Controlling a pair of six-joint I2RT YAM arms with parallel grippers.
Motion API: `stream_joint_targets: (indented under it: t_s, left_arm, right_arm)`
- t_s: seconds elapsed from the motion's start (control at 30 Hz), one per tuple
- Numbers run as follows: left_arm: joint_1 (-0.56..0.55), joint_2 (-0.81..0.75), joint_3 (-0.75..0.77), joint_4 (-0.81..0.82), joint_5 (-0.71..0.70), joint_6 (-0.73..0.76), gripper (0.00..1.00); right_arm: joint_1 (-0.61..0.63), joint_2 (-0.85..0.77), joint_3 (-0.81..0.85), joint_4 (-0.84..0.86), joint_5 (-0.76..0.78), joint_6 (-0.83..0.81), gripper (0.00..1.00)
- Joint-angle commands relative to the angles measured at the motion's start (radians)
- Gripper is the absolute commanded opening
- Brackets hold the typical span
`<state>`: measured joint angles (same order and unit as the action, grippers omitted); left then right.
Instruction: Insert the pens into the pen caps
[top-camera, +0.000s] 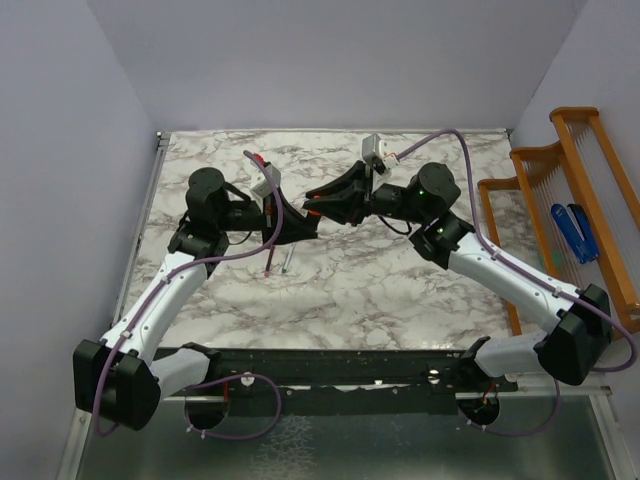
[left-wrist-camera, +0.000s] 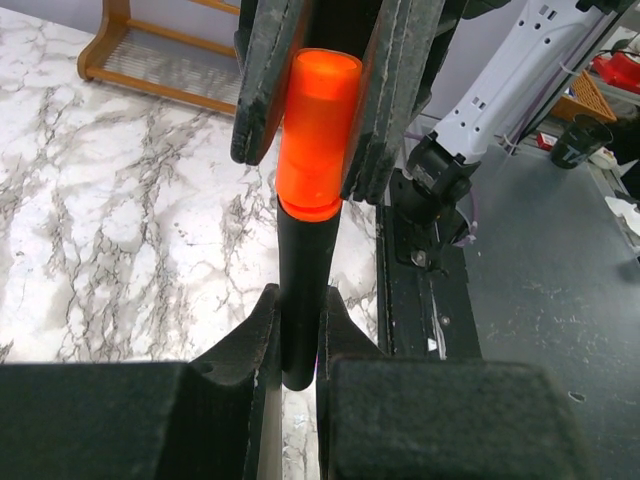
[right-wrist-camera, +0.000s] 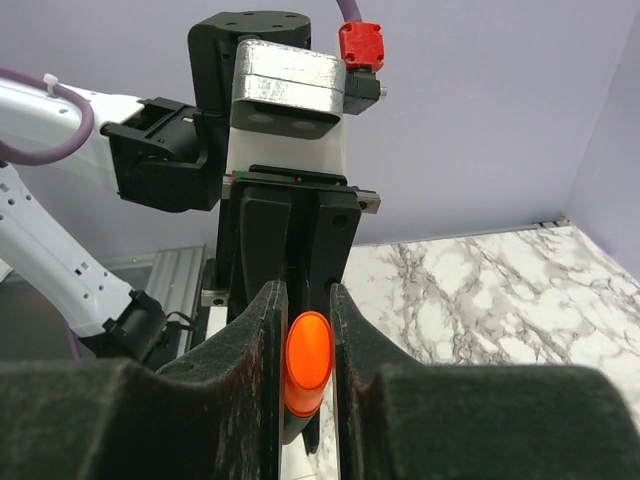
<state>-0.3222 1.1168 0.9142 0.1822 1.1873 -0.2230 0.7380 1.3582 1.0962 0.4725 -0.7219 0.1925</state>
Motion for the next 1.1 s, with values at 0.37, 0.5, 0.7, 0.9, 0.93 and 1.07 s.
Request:
stream_joint_targets:
  t_s: [0.37,0.5,0.7,0.9,0.93,1.07]
  left_arm:
    - [0.085,-0.029,0.220,0.307,-0.164,-0.058,0.00]
    - [0.087,-0.020,0.232,0.307,-0.127,-0.064,0.00]
    - [0.087,0.005,0.257,0.307,-0.044,-0.084,0.00]
    - [0.089,-0.005,0.257,0.307,-0.043,-0.069,0.00]
    - [0.090,-0.005,0.259,0.307,-0.039,-0.069,0.00]
    - [0.091,-0.005,0.267,0.307,-0.022,-0.074,0.00]
  right_arm:
    - [0.117,0.125,-0.135,-0.611,-0.354,-0.079,0.01]
    - [0.122,0.133,-0.133,-0.620,-0.373,-0.084,0.01]
    - [0.142,0.169,-0.102,-0.656,-0.400,-0.112,0.01]
    - [0.164,0.183,-0.082,-0.727,-0.400,-0.162,0.01]
    - [0.164,0.182,-0.084,-0.730,-0.399,-0.165,0.01]
    - [0.164,0.180,-0.091,-0.745,-0.402,-0.176,0.01]
